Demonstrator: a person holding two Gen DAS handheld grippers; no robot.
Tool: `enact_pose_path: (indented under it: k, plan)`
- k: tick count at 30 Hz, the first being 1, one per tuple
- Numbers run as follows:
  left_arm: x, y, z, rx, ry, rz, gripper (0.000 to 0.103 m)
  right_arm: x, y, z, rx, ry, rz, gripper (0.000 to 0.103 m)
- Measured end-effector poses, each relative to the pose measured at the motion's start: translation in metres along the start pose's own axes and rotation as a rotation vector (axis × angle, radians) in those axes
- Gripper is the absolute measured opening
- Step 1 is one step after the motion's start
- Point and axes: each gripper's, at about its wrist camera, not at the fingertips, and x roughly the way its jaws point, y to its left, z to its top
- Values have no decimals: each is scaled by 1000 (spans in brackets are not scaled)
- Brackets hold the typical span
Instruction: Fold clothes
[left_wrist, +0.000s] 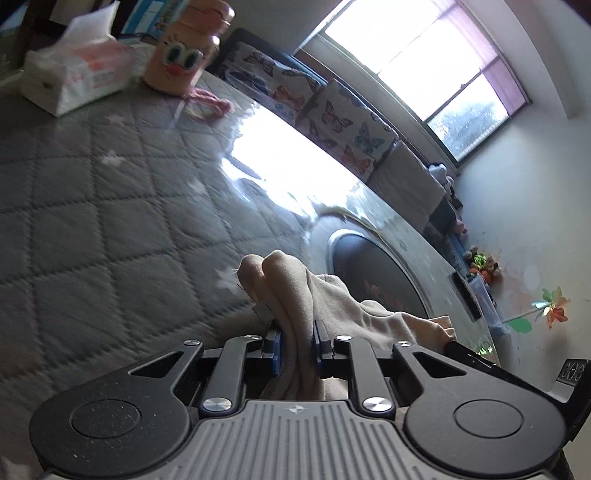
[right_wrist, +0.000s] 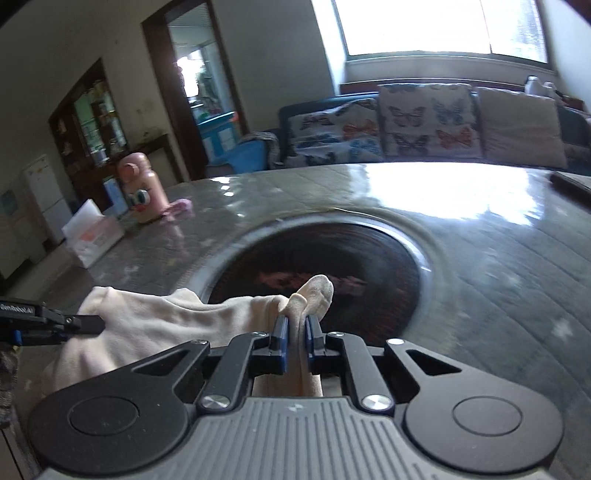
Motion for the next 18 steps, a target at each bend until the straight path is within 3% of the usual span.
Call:
enact_pose_path:
  k: [10, 18]
  plan:
    - [-43, 51, 33, -38, -120, 114, 18, 66, 82, 38, -102, 15, 120, 8]
    - [-59, 82, 59, -40, -171, 215, 18, 117, 126, 58, -117, 27, 188, 8]
